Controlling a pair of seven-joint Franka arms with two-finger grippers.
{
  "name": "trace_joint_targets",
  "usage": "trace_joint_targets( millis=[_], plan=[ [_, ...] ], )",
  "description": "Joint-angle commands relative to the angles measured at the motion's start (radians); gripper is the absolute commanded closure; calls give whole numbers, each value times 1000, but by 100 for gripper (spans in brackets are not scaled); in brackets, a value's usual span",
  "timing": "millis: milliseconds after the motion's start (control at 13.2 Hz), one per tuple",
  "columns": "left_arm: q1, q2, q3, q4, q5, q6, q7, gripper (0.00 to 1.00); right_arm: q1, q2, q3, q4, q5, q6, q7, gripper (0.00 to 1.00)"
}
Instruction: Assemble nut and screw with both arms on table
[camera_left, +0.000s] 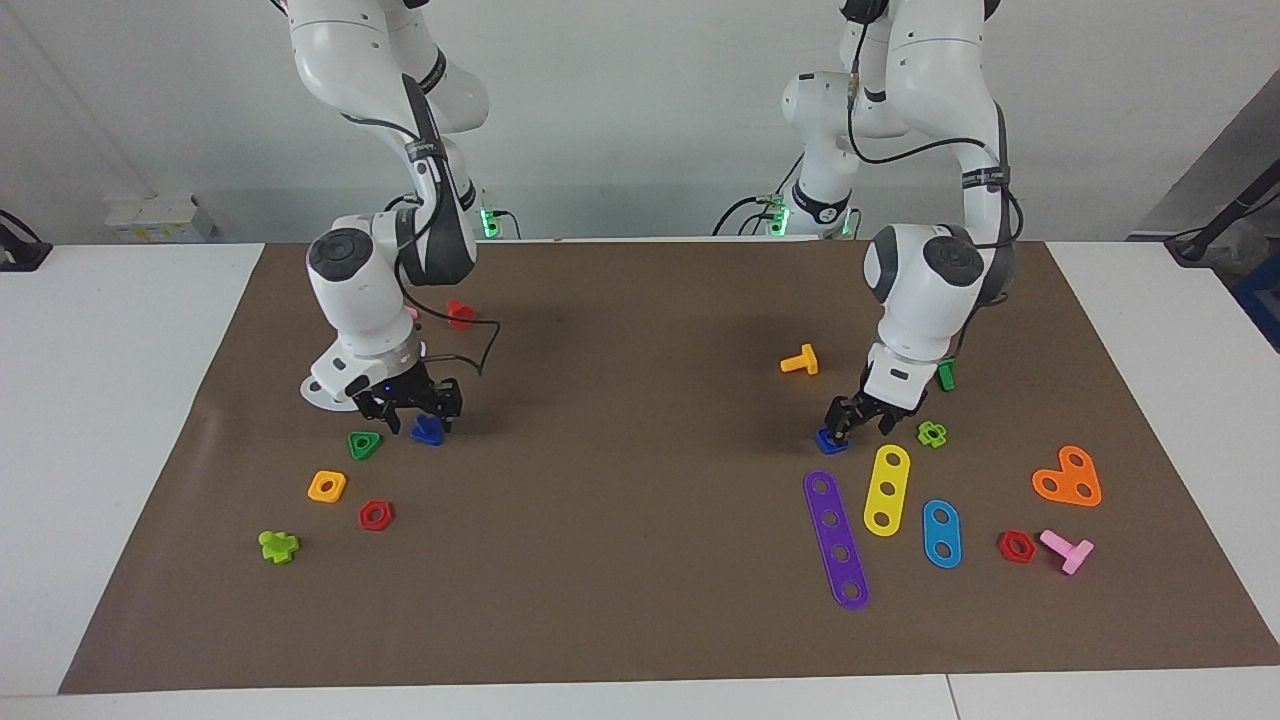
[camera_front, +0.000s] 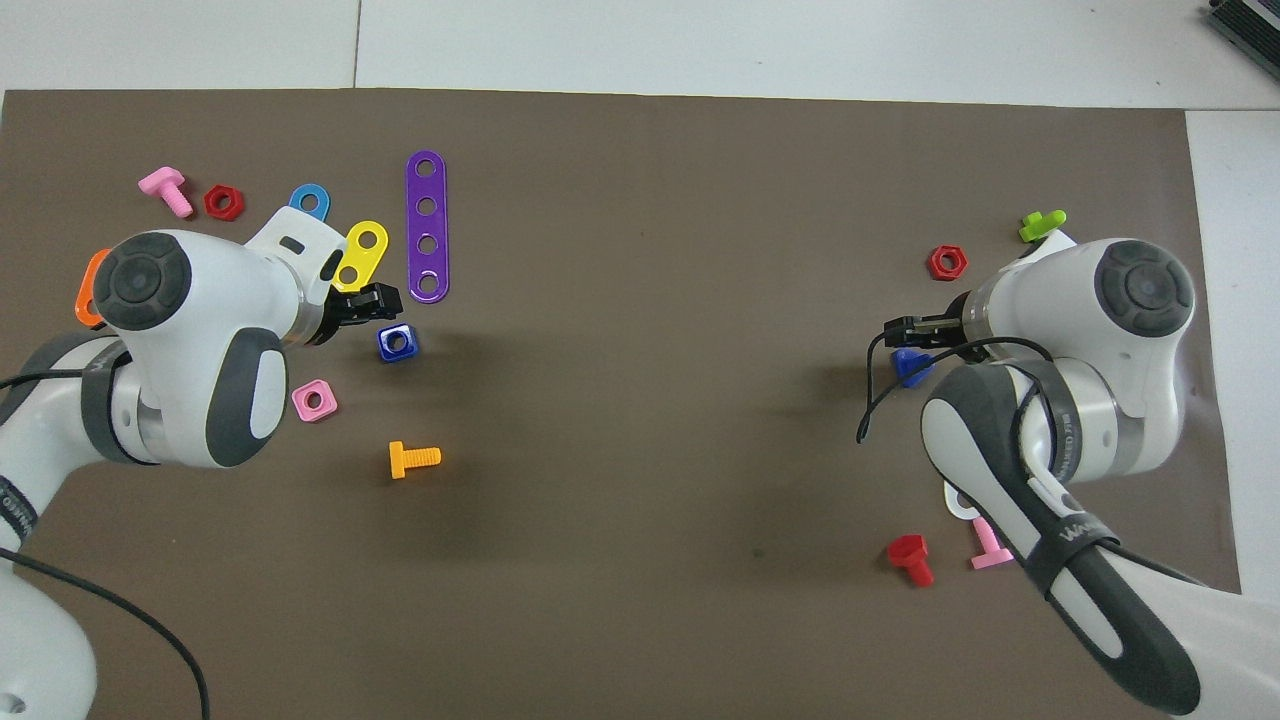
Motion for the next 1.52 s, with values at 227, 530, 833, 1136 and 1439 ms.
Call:
trace_joint_targets(
  millis=[227,530,833,1136,1439],
  plan=[
    [-49,12,18,-45,-12,34,-8,24,-12,-19,4,-34,10,20,-66,29],
    [-50,9,20,-51,17,-9,0,69,-12,-22,4,-37,10,13,-95,42],
    [-44,14,20,9,55,-67,4,100,-20,-22,4,-37,10,9,-142,62],
    [-37,54,15,262,58,-321,8,100,-17,-25,6,-34,10,-2,-132,100],
    [-52,78,9,461,25,-527,-21,100,41,-13,17,38,10,-60,-58,100]
  ],
)
